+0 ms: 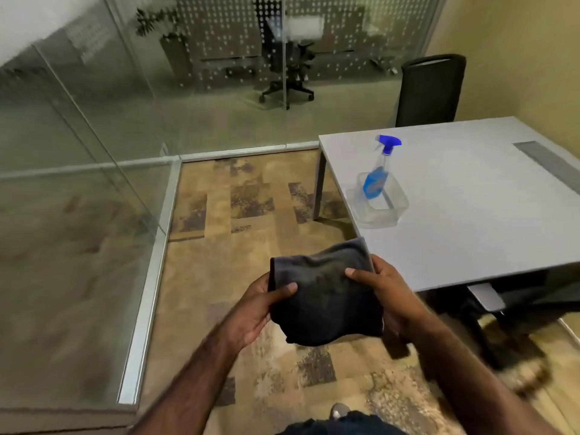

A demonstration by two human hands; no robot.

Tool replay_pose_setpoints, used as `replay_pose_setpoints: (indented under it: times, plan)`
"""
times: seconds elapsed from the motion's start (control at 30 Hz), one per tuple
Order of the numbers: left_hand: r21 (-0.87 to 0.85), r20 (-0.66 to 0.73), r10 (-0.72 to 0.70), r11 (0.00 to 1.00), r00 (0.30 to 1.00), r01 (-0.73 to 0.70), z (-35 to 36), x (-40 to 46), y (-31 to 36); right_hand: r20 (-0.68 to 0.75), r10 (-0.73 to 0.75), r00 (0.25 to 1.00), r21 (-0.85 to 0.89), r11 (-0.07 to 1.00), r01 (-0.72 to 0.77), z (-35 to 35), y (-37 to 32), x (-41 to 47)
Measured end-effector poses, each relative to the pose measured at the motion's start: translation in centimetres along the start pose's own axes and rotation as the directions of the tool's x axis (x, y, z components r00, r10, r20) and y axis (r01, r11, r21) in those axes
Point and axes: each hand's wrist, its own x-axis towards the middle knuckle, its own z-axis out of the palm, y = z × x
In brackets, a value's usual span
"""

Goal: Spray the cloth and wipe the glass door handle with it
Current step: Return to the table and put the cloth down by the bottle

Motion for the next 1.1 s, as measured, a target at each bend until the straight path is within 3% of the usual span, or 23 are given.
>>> replay_pose_setpoints:
  times: [0.2, 0.37, 0.47, 0.63, 0.77, 0.87, 1.1]
  plan:
    - [0.196, -0.156, 0.094, 0.979, 0.983, -0.062, 7.3, 4.8, -0.3, -0.070, 0.138, 0.988, -0.012, 0.990, -0.139, -9.4, 1.3, -0.1]
    - [0.376, -0.055, 0.046, 0.926, 0.997, -0.022, 11.3, 7.4, -0.8, -0.093, 0.068, 0.993, -0.179, 0.980, -0.083, -15.4, 2.0, -0.2]
    - [0.591, 0.050, 0.075, 0.801, 0.996, -0.090, 13.2, 8.6, -1.3, -0.068, -0.008, 0.998, -0.393, 0.919, -0.019, -17.5, 1.8, -0.6]
    - [0.809, 0.043, 0.198, 0.568, 0.979, -0.150, 15.8, 10.4, -2.0, -0.057, -0.057, 0.997, -0.629, 0.778, 0.009, -19.7, 1.5, -0.4]
    - [0.870, -0.006, 0.332, 0.466, 0.943, -0.159, 16.8, 11.9, -1.8, -0.106, -0.089, 0.990, -0.678, 0.735, -0.007, -20.5, 1.5, 0.5]
    - [0.900, -0.010, 0.353, 0.411, 0.936, -0.145, 16.8, 13.7, -1.1, -0.116, -0.126, 0.985, -0.692, 0.722, 0.011, -21.1, 1.3, 1.8]
    - [0.882, 0.037, 0.325, 0.435, 0.945, -0.184, 15.7, 20.2, 0.4, -0.202, -0.178, 0.963, -0.684, 0.730, -0.008, -23.6, 1.4, 6.7]
